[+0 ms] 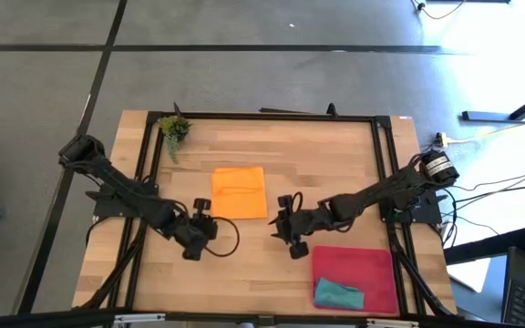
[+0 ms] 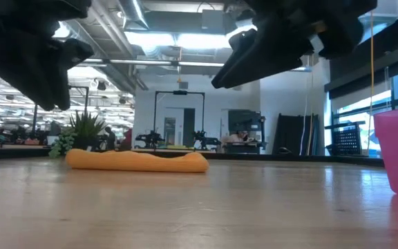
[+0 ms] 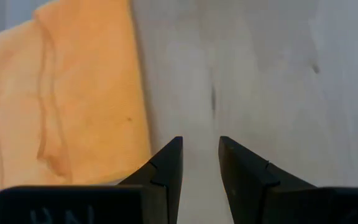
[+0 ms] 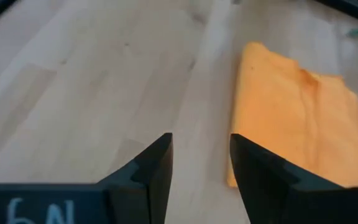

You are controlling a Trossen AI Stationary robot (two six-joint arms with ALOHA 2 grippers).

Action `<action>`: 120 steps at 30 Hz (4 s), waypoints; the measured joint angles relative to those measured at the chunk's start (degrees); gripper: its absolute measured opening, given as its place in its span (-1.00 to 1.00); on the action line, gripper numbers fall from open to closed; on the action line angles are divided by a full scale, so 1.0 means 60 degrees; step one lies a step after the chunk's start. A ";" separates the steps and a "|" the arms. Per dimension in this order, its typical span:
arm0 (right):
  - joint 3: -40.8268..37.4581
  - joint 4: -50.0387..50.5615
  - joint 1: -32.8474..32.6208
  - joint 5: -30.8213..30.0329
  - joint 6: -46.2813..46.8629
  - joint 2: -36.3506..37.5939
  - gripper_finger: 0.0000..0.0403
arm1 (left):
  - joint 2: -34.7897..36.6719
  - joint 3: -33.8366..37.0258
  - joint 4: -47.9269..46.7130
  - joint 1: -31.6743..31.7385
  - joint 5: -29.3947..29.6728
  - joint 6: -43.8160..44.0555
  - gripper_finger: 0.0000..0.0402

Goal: Roll microfiber towels into tight, uniform cylinder then place into a basket
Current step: Roll the orange microfiber cloth

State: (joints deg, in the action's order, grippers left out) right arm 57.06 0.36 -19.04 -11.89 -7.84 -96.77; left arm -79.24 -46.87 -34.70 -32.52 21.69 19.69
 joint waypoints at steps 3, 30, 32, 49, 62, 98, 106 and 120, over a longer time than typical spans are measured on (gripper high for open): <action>0.0000 -0.0004 0.0009 0.0295 -0.0017 0.0000 -0.20 | 0.0007 -0.0004 0.0000 0.0027 0.0020 0.0337 -0.52; 0.0018 -0.0813 0.1062 0.0144 -0.1497 -0.1290 0.22 | 0.0025 -0.0022 -0.0395 0.0621 0.0041 0.0421 -0.52; 0.0018 -0.0818 0.1091 0.0178 -0.1484 -0.1315 0.22 | 0.0025 -0.0022 -0.0260 0.0621 0.0044 0.0157 -0.52; 0.0018 -0.1031 0.1091 0.0176 -0.1253 -0.1304 0.22 | -0.0028 -0.0022 -0.0114 0.0625 0.0030 0.0237 -0.52; 0.0018 -0.1027 0.1091 0.0180 -0.1206 -0.1304 0.22 | -0.0036 -0.0029 -0.0144 0.1077 -0.0347 0.0606 -0.53; 0.0000 -0.1876 0.1117 0.0169 -0.1763 -0.2202 0.22 | -0.1362 0.0160 -0.0032 0.1251 0.0227 0.0192 -0.36; 0.0007 -0.2213 0.1447 0.0170 -0.1741 -0.2783 0.22 | -0.1432 0.0160 -0.0066 0.1264 0.0270 0.0435 -0.37; 0.0033 -0.2190 0.1765 0.0056 -0.0615 -0.2983 -0.07 | -0.1435 0.0469 -0.0003 0.1295 0.0274 0.0443 -0.38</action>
State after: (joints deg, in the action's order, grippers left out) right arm 57.25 -12.78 -8.45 -11.55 -11.52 -114.67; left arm -87.85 -44.06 -34.71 -24.75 23.33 22.35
